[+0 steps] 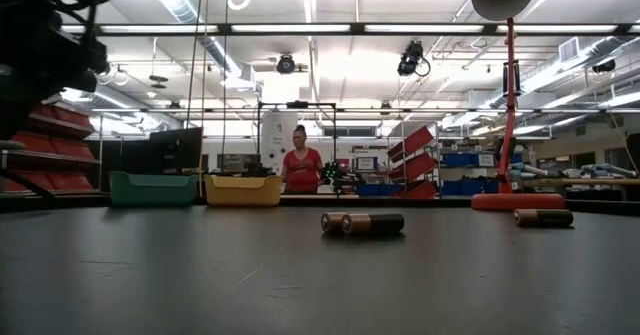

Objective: Sort batteries
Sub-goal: Put the top silver battery into the blue bin

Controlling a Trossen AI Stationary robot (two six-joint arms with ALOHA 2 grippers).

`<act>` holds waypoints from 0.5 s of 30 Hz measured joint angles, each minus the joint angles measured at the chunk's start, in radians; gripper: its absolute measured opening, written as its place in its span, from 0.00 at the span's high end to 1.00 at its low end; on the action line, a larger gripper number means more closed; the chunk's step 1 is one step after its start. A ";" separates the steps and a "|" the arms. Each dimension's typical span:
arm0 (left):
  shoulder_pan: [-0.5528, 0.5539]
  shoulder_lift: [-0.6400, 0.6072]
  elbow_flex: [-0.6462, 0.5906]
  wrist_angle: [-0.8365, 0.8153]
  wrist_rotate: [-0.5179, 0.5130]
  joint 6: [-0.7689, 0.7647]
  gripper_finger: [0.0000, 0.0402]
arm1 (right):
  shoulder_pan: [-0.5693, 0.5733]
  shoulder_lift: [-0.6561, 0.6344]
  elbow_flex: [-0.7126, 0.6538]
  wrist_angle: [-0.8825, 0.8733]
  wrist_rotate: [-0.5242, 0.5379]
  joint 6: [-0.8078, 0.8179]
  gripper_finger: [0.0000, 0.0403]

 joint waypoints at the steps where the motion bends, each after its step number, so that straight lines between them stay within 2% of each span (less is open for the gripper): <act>1: -0.005 -0.022 -0.009 -0.003 0.002 -0.007 0.51 | 0.000 0.000 0.000 0.000 0.000 -0.002 0.90; 5: -0.017 -0.068 -0.010 0.018 -0.009 -0.031 0.51 | 0.000 0.000 0.000 0.002 0.003 -0.014 0.90; 15: -0.017 -0.005 -0.049 0.176 -0.025 -0.032 0.51 | -0.028 0.000 0.000 0.050 0.003 -0.016 0.90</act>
